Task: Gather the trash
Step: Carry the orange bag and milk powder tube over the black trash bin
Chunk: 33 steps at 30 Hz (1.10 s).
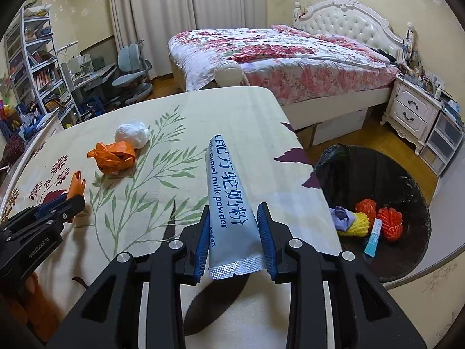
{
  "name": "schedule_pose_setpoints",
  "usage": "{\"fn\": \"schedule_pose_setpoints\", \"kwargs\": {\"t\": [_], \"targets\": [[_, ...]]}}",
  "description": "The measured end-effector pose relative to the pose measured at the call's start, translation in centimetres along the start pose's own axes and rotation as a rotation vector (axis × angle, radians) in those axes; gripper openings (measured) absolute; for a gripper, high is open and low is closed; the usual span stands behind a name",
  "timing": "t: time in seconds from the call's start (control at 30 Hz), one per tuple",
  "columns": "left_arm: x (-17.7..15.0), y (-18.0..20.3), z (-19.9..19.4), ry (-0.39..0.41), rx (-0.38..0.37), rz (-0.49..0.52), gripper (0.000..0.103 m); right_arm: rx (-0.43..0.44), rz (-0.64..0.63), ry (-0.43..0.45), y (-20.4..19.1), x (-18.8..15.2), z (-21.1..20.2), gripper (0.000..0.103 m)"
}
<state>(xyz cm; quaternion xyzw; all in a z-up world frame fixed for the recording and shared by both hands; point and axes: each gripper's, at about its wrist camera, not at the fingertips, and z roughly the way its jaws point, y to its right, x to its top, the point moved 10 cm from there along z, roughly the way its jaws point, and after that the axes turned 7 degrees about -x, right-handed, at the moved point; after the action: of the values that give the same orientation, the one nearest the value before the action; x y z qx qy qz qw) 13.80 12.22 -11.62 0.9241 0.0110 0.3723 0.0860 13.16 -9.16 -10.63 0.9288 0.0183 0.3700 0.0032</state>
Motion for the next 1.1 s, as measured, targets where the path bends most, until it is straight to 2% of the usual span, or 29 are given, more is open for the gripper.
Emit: {"fn": "schedule_pose_setpoints", "kwargs": {"t": [0.3, 0.67, 1.1], "targets": [[-0.1, 6.0, 1.4, -0.014, -0.066, 0.077, 0.027, -0.054, 0.078, 0.014, 5.2, -0.7, -0.6, 0.032], [0.5, 15.1, 3.1, -0.011, -0.157, 0.187, 0.027, -0.157, 0.181, 0.024, 12.8, -1.2, -0.9, 0.033], [1.6, 23.7, 6.2, -0.016, -0.205, 0.289, 0.028, -0.223, 0.277, 0.005, 19.1, -1.3, 1.3, 0.033]]}}
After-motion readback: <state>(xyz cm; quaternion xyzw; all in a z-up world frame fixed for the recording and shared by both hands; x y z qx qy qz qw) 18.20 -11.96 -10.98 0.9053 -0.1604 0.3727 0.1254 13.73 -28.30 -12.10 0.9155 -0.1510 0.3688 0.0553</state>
